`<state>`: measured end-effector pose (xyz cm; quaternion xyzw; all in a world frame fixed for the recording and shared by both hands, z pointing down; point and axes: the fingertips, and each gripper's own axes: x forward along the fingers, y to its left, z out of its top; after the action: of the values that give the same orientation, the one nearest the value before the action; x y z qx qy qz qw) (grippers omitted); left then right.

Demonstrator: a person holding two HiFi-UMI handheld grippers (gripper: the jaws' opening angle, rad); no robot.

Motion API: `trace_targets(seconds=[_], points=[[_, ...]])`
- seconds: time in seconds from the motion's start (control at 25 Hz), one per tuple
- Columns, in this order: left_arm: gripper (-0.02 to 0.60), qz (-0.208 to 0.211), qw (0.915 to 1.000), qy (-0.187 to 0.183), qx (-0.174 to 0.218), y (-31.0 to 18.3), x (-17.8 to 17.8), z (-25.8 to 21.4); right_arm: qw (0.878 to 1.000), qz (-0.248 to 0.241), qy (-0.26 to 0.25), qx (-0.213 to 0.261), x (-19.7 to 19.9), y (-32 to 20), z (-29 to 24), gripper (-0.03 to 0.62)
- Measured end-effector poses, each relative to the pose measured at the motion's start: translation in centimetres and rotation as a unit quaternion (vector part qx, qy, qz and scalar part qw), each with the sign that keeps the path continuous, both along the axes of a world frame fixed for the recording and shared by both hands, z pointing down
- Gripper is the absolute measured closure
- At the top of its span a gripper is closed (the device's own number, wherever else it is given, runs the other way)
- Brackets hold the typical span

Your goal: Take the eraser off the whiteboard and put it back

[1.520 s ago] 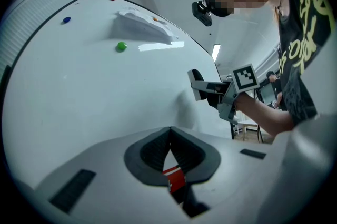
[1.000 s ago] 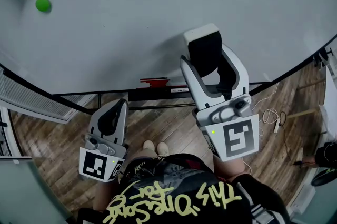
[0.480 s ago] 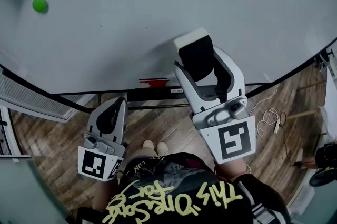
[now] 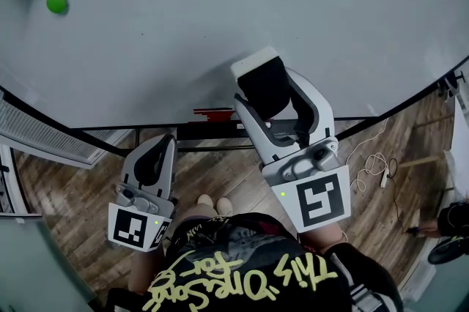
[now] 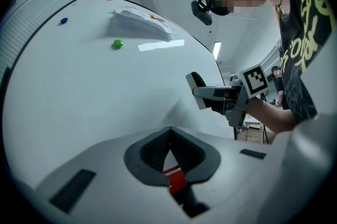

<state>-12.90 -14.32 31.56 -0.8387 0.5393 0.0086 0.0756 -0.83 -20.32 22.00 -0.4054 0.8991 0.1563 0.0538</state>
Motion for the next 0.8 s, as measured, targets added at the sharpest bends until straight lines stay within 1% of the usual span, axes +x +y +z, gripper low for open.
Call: trace_targets(seconds=[0.8], points=[[0.574, -0.017, 0.9998, -0.009, -0.001, -0.1, 0.9, -0.4, 0.999, -0.03, 0.007, -0.024, 0.1, 0.4, 2.0, 0.335]])
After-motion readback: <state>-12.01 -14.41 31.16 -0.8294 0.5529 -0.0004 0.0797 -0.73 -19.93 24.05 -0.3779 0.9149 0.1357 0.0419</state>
